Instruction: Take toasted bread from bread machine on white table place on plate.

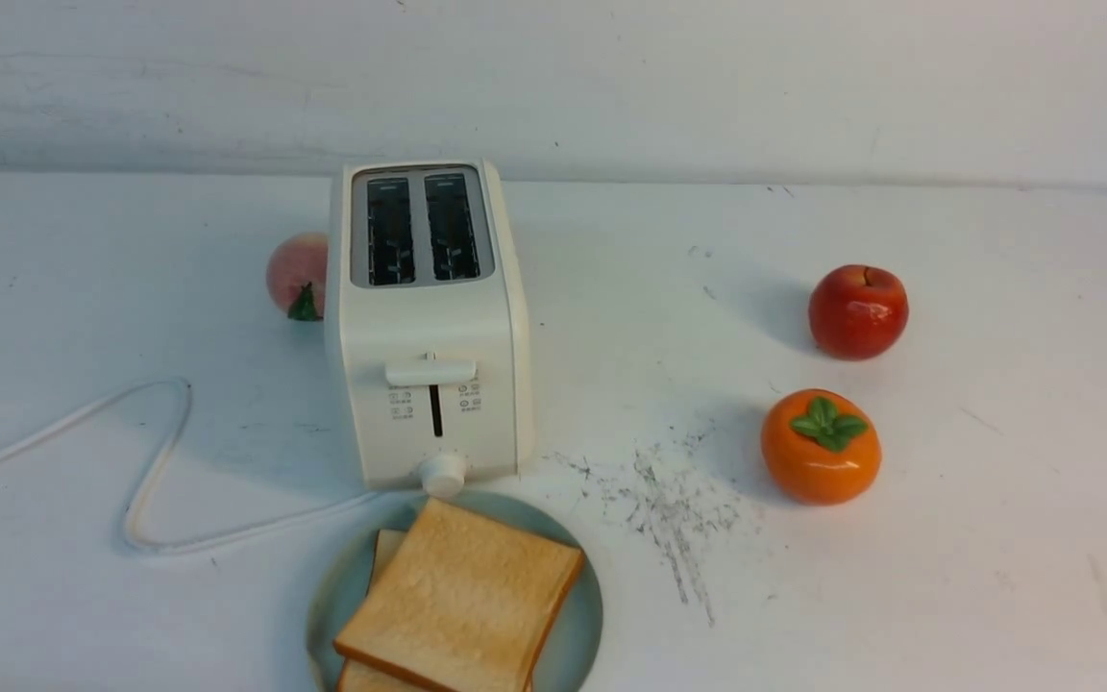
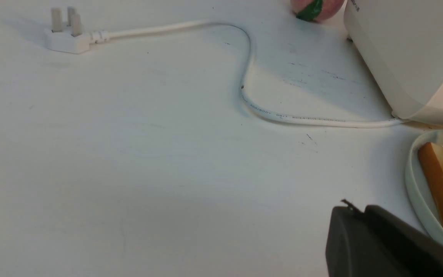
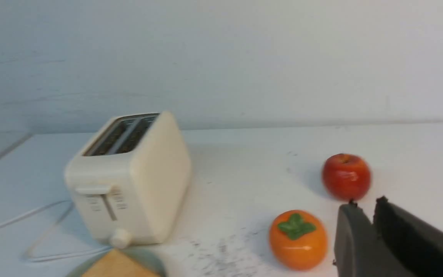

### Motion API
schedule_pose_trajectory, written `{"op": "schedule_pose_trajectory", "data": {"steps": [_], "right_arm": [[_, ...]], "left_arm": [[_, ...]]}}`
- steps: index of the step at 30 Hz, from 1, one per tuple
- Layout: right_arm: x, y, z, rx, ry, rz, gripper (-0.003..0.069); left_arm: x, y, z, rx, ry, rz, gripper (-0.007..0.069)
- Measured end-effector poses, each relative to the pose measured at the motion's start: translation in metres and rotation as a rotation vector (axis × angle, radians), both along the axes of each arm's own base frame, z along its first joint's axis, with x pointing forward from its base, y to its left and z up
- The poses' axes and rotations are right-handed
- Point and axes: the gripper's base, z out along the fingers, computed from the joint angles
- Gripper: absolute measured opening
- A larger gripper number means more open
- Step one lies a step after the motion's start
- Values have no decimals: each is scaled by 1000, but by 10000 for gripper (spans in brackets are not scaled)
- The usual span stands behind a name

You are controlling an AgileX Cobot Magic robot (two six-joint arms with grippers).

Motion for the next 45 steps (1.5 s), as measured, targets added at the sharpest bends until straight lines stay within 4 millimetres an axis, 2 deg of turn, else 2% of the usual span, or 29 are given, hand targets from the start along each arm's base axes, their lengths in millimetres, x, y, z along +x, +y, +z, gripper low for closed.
{"op": "schedule_pose_trajectory", "data": {"steps": [4, 8, 12, 16, 19, 20, 21, 25, 27, 31, 45], "right_arm": [[-3, 15, 0, 16, -71, 157, 85], [-2, 21, -1, 30, -156, 206, 89], [3, 25, -12, 31, -175, 209, 95], [6, 25, -40, 4, -164, 156, 100], [12, 20, -73, -45, -124, 26, 104], [12, 19, -76, -49, -119, 5, 104], [16, 17, -94, -68, -81, -72, 104], [23, 7, -148, -122, 97, -275, 107], [22, 3, -159, -139, 195, -338, 110], [21, 0, -160, -142, 221, -401, 115], [21, -1, -160, -151, 220, -404, 132]], "left_arm": [[0, 0, 0, 0, 0, 0, 38], [0, 0, 0, 0, 0, 0, 40], [0, 0, 0, 0, 1, 0, 48], [0, 0, 0, 1, 2, 0, 49], [0, 0, 0, 1, 2, 0, 53], [0, 0, 0, 1, 2, 0, 54], [0, 0, 0, 1, 2, 0, 55], [0, 0, 0, 1, 2, 0, 57], [0, 0, 0, 1, 3, 0, 60], [0, 0, 0, 1, 3, 0, 67], [0, 0, 0, 1, 3, 0, 79]]}}
